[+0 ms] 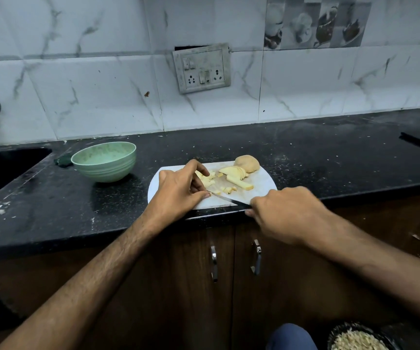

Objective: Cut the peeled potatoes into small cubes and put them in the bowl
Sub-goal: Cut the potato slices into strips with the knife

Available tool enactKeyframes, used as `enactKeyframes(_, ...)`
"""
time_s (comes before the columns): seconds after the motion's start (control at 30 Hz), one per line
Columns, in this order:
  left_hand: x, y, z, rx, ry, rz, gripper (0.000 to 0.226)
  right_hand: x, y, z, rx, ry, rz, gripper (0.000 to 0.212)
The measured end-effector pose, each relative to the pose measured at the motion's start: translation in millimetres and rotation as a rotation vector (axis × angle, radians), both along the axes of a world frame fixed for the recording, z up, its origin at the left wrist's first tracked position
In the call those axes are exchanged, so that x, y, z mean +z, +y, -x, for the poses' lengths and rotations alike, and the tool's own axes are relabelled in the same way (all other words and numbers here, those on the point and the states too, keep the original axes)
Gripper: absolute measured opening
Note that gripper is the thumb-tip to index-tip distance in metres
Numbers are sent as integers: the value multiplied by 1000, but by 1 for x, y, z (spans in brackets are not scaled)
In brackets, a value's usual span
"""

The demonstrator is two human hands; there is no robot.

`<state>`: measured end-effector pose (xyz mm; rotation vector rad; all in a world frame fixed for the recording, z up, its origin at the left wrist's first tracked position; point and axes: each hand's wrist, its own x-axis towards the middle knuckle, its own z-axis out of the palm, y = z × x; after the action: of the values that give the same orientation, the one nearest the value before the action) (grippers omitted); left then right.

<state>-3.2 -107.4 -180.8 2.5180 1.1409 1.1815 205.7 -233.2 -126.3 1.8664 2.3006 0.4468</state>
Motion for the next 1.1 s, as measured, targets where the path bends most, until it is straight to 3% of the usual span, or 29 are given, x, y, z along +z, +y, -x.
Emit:
enactKeyframes(0.1,1,0,1,29,28,-29,37,23,1,-23,-60,87,112,36)
enactKeyframes(0.27,7,7,-2,10,115,-106,25,38,37,-62,-56,447,126,43)
enactKeyframes(0.37,10,10,-11,-71,295,-162,17,19,70,-70,-28,811,112,44)
enactKeyframes(0.47,11,15,-25,-142,426,-187,25,-4,96,-59,13,1245,115,42)
enactKeyframes(0.53,11,19,-34,-165,445,-213,28,-14,108,-45,53,1396,62,41)
enactKeyframes(0.63,10,26,-43,-154,439,-291,30,-22,120,-30,77,1484,-22,39)
enactKeyframes(0.77,10,36,-42,-71,450,-396,13,-28,125,-27,96,1538,-40,38)
enactKeyframes(1.1,16,58,-33,190,421,-346,6,-31,125,-30,132,1604,12,39)
